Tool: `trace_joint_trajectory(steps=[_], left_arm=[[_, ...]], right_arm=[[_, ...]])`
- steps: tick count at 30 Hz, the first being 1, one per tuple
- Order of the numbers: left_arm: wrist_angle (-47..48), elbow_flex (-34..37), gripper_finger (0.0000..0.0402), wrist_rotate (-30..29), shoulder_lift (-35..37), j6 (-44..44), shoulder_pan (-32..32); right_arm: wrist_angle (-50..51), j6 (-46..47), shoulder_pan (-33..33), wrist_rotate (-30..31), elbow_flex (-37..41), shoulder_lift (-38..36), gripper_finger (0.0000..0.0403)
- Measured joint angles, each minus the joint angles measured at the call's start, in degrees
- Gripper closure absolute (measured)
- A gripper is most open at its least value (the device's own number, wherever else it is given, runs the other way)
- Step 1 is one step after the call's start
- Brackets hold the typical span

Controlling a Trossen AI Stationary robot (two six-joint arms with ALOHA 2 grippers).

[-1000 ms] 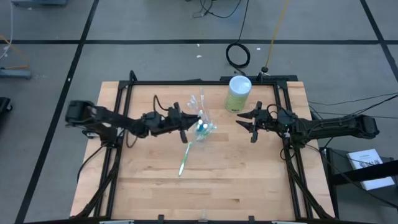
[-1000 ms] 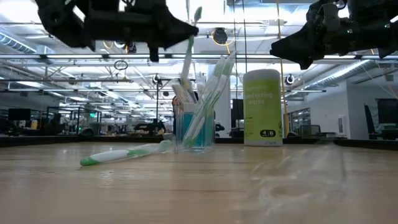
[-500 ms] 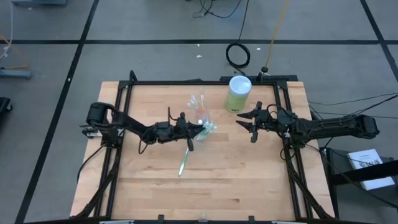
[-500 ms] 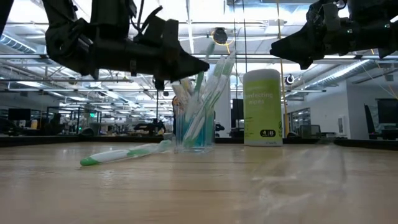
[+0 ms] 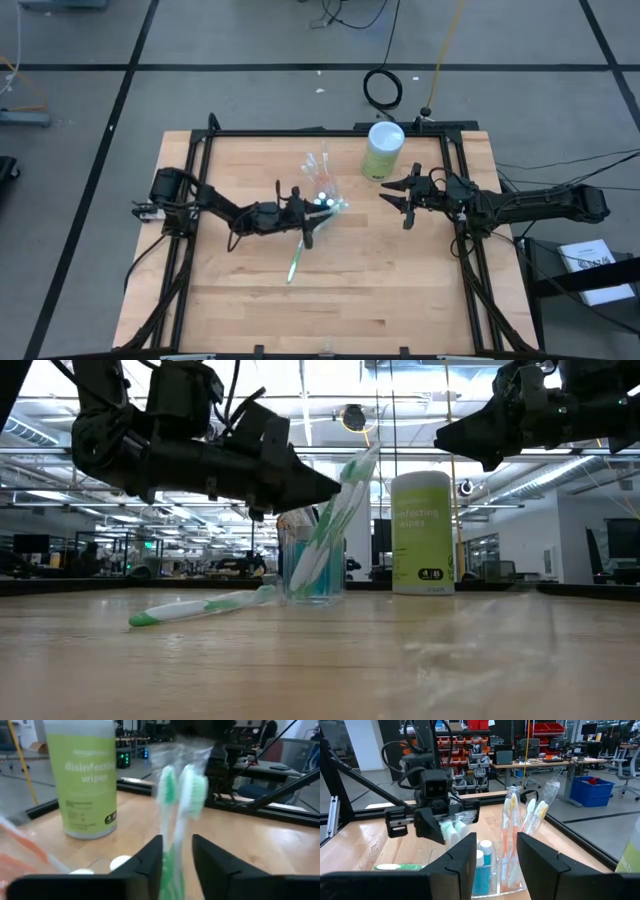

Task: Pick & Place toothbrushing station
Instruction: Put the green toothbrush with the other green toothbrush in the transparent organizer

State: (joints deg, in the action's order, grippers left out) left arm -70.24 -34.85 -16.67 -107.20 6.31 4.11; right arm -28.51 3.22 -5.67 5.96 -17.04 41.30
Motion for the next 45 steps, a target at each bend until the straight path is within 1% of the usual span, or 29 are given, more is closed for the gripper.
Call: trace_joint_trajectory(steps=[7,11,13,16,17,20,22,24,25,27,30,34,39,43,45], left_arm=[[-0.1,-0.1,0.0185,0.0,0.7,-2.0,0.9],[0.5,-0.1,0.0144,-0.1,3.8,-2.1,1.9],[3.6,-0.1,0.0132,-0.1,6.8,-2.1,2.5],[15.4,-0.1,0.0123,-0.3,13.0,-1.0,3.4],[21.2,-0.3,0.0123,-1.4,15.4,-0.1,3.8],[42.8,-2.8,0.0122,-5.6,22.0,4.1,5.1],[57.5,-6.0,0.0122,-7.0,24.5,10.2,5.8],[69.7,-9.5,0.0124,-6.6,25.3,18.0,6.5],[74.6,-11.2,0.0127,-5.5,25.2,21.7,6.7],[81.4,-13.9,0.0134,-3.7,24.1,27.6,7.3],[85.9,-15.9,0.0149,-2.3,20.8,32.9,8.4],[86.3,-18.3,0.0165,-0.9,14.5,34.3,9.7],[91.6,-22.7,0.018,1.8,6.6,34.8,9.9],[97.1,-25.5,0.0188,2.1,2.9,37.3,9.1],[97.6,-26.0,0.0189,2.1,1.8,38.9,8.5]], right_arm=[[0.0,0.0,0.0,0.0,0.0,0.0,0.0273],[0.0,0.0,0.0,0.0,0.0,0.0,0.0273],[0.0,0.0,0.0,0.0,0.0,0.0,0.0273],[0.0,0.0,0.0,0.0,0.0,0.0,0.0273],[0.0,0.0,0.0,0.0,0.0,0.0,0.0273],[0.0,0.0,0.0,0.0,0.0,0.0,0.0273],[0.0,0.0,0.0,0.0,0.0,0.0,0.0273],[0.0,0.2,0.0,0.0,0.0,0.0,0.0273],[0.0,0.2,0.0,0.0,0.0,0.0,0.0273],[-0.3,0.2,0.0,0.0,0.0,0.0,0.0273],[-0.4,0.2,0.0,0.0,0.0,0.0,0.0273],[-0.6,0.6,0.0,0.0,0.0,0.0,0.0273],[-0.8,0.6,0.0,0.0,0.0,0.0,0.0273],[-0.9,0.8,0.0,0.0,0.0,0.0,0.0273],[-1.2,1.0,0.0,0.0,0.0,0.0,0.0273]])
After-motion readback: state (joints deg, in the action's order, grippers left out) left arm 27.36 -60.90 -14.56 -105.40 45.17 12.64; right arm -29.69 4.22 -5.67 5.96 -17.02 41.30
